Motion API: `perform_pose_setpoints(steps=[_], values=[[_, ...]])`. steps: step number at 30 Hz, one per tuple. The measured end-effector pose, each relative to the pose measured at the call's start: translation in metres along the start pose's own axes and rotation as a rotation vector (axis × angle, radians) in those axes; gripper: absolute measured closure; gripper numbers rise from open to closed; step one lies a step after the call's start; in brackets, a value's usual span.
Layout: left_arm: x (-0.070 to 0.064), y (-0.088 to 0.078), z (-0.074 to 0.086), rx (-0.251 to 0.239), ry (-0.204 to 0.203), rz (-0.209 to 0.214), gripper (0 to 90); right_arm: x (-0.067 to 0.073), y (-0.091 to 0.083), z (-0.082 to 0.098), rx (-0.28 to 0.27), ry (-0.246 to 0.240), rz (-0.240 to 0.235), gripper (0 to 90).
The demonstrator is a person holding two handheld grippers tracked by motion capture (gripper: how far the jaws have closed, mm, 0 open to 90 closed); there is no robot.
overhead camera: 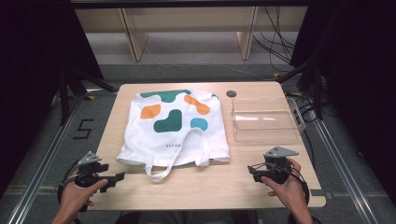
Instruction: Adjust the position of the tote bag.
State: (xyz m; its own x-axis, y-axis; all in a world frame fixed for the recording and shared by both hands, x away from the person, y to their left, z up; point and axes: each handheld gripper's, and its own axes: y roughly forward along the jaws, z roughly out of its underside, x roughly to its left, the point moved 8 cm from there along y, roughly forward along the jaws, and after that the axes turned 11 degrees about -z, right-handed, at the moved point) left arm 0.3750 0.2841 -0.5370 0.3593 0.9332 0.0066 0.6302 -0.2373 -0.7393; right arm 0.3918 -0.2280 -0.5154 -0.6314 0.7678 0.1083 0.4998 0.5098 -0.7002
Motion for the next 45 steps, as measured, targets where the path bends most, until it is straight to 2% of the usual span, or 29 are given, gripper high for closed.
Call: perform_pose_setpoints(steps=[3, 5, 6, 7, 8, 12, 14, 16, 17, 18, 20, 21, 24, 25, 26, 27, 30, 31, 32, 33, 34, 36, 37, 38, 39, 40, 43, 44, 45], values=[[0.000, 0.001, 0.000, -0.004, 0.003, -0.001, 18.0, 0.001, 0.001, 0.000, -0.003, 0.003, -0.012, 19.2], [0.001, 0.000, 0.001, 0.003, 0.008, -0.006, 18.0, 0.005, 0.001, 0.000, 0.001, 0.021, -0.046, 18.0], [0.001, 0.000, 0.000, -0.002, -0.002, -0.006, 18.0, 0.003, 0.002, -0.001, -0.017, -0.007, -0.031, 18.3], [0.001, 0.000, 0.000, -0.002, -0.002, -0.006, 18.0, 0.004, 0.002, -0.002, -0.023, -0.009, -0.028, 19.3], [0.002, 0.000, 0.000, -0.002, -0.002, -0.002, 18.0, 0.004, 0.001, -0.002, -0.011, -0.023, -0.029, 20.4], [0.002, 0.000, 0.000, 0.001, 0.000, -0.009, 18.0, 0.007, 0.001, -0.002, -0.003, -0.017, -0.043, 23.7], [0.002, 0.001, 0.000, -0.002, -0.002, -0.011, 18.0, 0.007, 0.001, -0.003, -0.009, -0.028, -0.044, 25.1], [0.003, 0.001, -0.001, -0.003, -0.004, -0.012, 18.0, 0.004, 0.002, -0.005, -0.024, -0.064, -0.031, 25.4], [0.003, 0.000, 0.000, 0.005, -0.002, -0.011, 18.0, 0.004, 0.001, -0.005, -0.024, -0.064, -0.027, 25.5], [0.003, 0.001, -0.001, -0.002, -0.005, -0.010, 18.0, 0.006, 0.001, -0.004, -0.013, -0.034, -0.032, 25.5], [0.003, 0.001, 0.000, 0.002, -0.007, -0.013, 18.0, 0.005, 0.000, -0.003, -0.003, -0.034, -0.025, 26.1], [0.004, 0.001, -0.001, 0.000, -0.007, -0.020, 18.0, 0.003, 0.001, -0.003, -0.016, -0.054, -0.019, 26.2], [0.005, 0.002, -0.002, -0.005, -0.007, -0.017, 18.1, 0.003, 0.002, -0.004, -0.022, -0.052, -0.023, 27.8], [0.005, 0.001, -0.002, -0.002, -0.012, -0.021, 18.2, 0.002, 0.002, -0.005, -0.027, -0.074, -0.024, 28.1], [0.005, 0.002, -0.003, -0.008, -0.014, -0.024, 18.2, 0.005, 0.002, -0.005, -0.027, -0.039, -0.029, 28.1], [0.006, 0.001, -0.004, -0.010, -0.015, -0.025, 18.2, 0.005, 0.002, -0.005, -0.020, -0.036, -0.031, 28.1], [0.007, 0.001, -0.006, -0.021, -0.016, -0.037, 18.4, 0.004, 0.002, -0.006, -0.032, -0.067, -0.028, 29.1], [0.008, 0.003, -0.010, -0.040, -0.033, -0.046, 18.7, 0.005, 0.002, -0.006, -0.032, -0.051, -0.031, 29.1], [0.010, 0.004, -0.011, -0.042, -0.026, -0.053, 18.9, 0.004, 0.003, -0.007, -0.041, -0.067, -0.027, 29.1], [0.012, 0.005, -0.012, -0.034, -0.016, -0.053, 18.9, 0.004, 0.002, -0.007, -0.035, -0.062, -0.030, 29.1], [0.012, 0.007, -0.014, -0.039, -0.033, -0.053, 18.9, 0.004, 0.003, -0.007, -0.033, -0.061, -0.034, 29.1], [0.014, 0.009, -0.016, -0.045, -0.044, -0.056, 18.9, 0.004, 0.004, -0.008, -0.036, -0.064, -0.032, 29.1], [0.015, 0.009, -0.017, -0.043, -0.034, -0.053, 18.9, 0.004, 0.004, -0.007, -0.030, -0.068, -0.034, 29.1], [0.014, 0.009, -0.020, -0.056, -0.049, -0.047, 18.9, 0.004, 0.004, -0.008, -0.032, -0.071, -0.036, 29.1], [0.013, 0.009, -0.022, -0.063, -0.048, -0.044, 19.3, 0.008, 0.004, -0.006, -0.021, -0.034, -0.041, 29.1], [0.013, 0.009, -0.023, -0.058, -0.037, -0.043, 21.0, 0.005, 0.004, -0.007, -0.015, -0.067, -0.039, 29.1], [0.011, 0.014, -0.028, -0.045, -0.002, -0.037, 26.8, 0.006, 0.007, -0.008, -0.010, -0.082, -0.044, 29.6], [0.010, 0.016, -0.030, -0.042, 0.003, -0.039, 28.4, 0.009, 0.008, -0.009, -0.008, -0.058, -0.051, 29.8], [0.010, 0.019, -0.032, -0.035, 0.008, -0.036, 29.9, 0.008, 0.010, -0.009, -0.013, -0.085, -0.050, 29.9]])
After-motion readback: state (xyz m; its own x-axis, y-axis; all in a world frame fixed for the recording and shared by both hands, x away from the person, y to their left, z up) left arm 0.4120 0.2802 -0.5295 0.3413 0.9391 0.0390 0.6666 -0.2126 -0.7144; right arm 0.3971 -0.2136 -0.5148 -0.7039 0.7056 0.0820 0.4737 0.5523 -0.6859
